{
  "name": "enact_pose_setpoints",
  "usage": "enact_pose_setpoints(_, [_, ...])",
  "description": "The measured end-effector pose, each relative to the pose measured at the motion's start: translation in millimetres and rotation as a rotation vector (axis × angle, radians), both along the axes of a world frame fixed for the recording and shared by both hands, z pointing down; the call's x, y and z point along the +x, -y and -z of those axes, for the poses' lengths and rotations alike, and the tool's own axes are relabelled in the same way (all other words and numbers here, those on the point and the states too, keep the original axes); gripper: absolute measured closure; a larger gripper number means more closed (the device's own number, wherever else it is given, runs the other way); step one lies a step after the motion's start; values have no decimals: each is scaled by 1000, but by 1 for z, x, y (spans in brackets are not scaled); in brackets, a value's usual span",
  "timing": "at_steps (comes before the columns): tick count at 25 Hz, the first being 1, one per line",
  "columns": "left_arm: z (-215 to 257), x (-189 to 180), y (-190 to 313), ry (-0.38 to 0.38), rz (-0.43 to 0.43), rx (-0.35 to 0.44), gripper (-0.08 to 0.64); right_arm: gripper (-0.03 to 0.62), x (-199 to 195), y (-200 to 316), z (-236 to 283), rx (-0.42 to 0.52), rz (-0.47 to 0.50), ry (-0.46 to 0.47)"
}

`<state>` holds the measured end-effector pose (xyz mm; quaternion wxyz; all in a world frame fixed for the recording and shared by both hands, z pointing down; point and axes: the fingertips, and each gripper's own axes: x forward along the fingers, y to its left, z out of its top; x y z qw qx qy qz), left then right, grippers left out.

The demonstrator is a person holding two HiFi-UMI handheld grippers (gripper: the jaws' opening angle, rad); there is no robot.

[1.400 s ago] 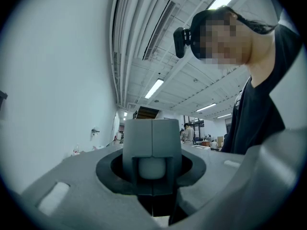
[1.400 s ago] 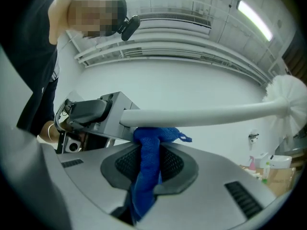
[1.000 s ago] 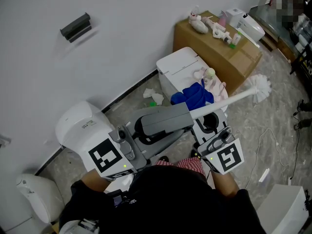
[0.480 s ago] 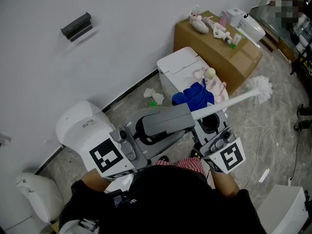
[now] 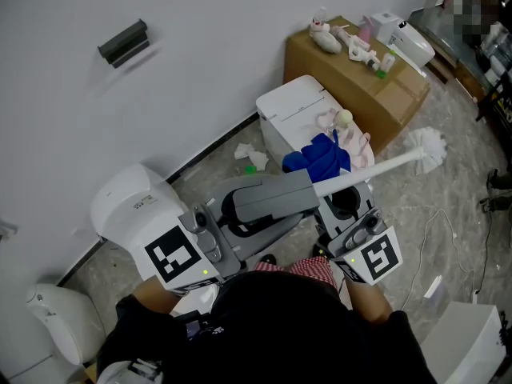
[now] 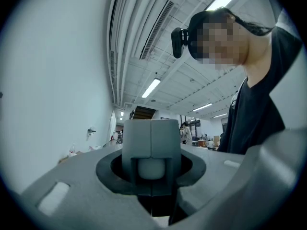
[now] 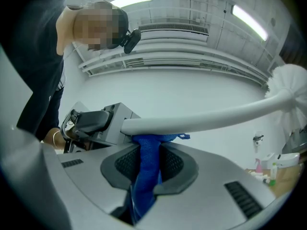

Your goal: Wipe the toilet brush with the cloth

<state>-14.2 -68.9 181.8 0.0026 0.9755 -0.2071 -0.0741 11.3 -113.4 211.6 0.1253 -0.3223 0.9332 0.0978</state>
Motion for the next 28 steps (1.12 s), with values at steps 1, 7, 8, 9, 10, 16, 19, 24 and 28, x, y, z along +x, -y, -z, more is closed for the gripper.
enact_pose_setpoints(1, [0,0,0,1,0,0,396,522,1,0,0,-1,2,4])
enact_pose_setpoints(7, [-2,-1,0,2,6,2,396,521,4,2,-2,-3,-9,16])
enact_pose_setpoints(8, [-3,-1,0,2,7,1,396,521,5,2,-2,-5,-10,18])
enact_pose_setpoints(9, [-3,-1,0,3,7,1,396,521,6,3,-2,-7,-12,21])
enact_pose_setpoints(10, [-3,-1,0,3,8,2,396,522,7,3,-3,-9,-14,23])
enact_pose_setpoints(16, [-4,-1,1,6,14,-10,396,522,12,6,-2,-16,-22,31])
enact_pose_setpoints(19, [-4,-1,1,4,16,-5,396,522,16,8,-3,-20,-31,36])
enact_pose_setpoints(24, [-4,-1,1,5,19,0,396,522,23,11,-3,-24,-53,39])
enact_pose_setpoints(28, [-3,-1,1,5,21,-1,396,522,31,15,-1,-25,-74,44])
